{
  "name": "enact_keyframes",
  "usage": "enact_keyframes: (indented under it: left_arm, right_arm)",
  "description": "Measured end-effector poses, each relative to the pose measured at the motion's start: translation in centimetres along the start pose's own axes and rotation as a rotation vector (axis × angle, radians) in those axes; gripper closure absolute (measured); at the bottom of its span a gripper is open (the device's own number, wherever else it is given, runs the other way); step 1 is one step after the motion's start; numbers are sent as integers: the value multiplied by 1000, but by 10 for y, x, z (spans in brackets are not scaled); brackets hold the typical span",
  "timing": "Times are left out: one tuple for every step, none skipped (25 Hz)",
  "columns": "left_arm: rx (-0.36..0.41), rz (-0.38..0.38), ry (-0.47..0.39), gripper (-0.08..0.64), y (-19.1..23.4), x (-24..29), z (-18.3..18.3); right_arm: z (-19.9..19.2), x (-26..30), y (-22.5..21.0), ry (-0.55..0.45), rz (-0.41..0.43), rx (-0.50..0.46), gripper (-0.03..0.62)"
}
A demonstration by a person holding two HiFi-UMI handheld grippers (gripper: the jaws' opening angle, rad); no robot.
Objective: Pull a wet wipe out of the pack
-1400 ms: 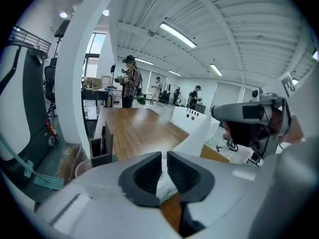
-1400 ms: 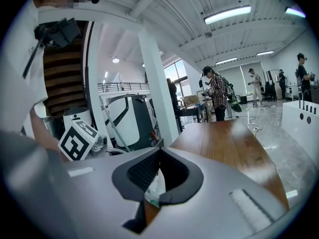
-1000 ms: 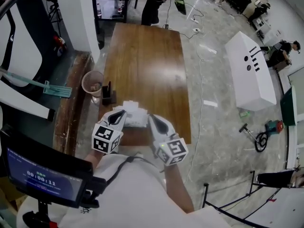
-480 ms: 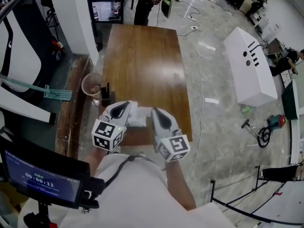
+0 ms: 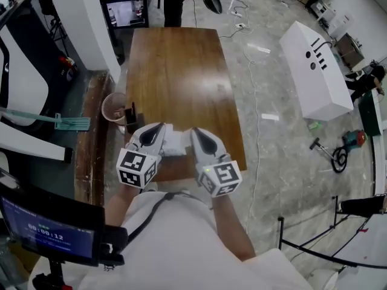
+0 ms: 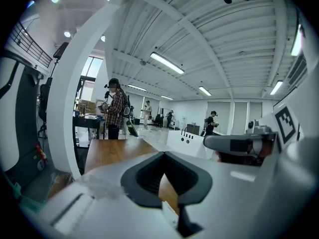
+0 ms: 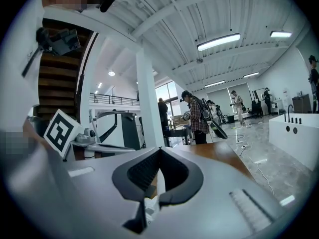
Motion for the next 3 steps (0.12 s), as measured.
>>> enact_keyframes:
  left_arm:
    - [0,0,0,557,0,0,0]
    - [0,-1,1,557,-1,1,0]
    - [1,-2,1,557,-2,1,0]
  right_arm:
    - [0,0,-1,1,0,-1,584]
    - [1,-1,-1,2,0,-2,584]
    - [1,-1,-2,3,0,-3,584]
Point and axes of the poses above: the fingertips, and each gripper's own axes: x forward along the fingers, y to its left, z out of its top, the point moved 1 cm from there along -x, backward along the fingers, and after that the axes turned 9 degrees about -z, right-handed, at the moved point
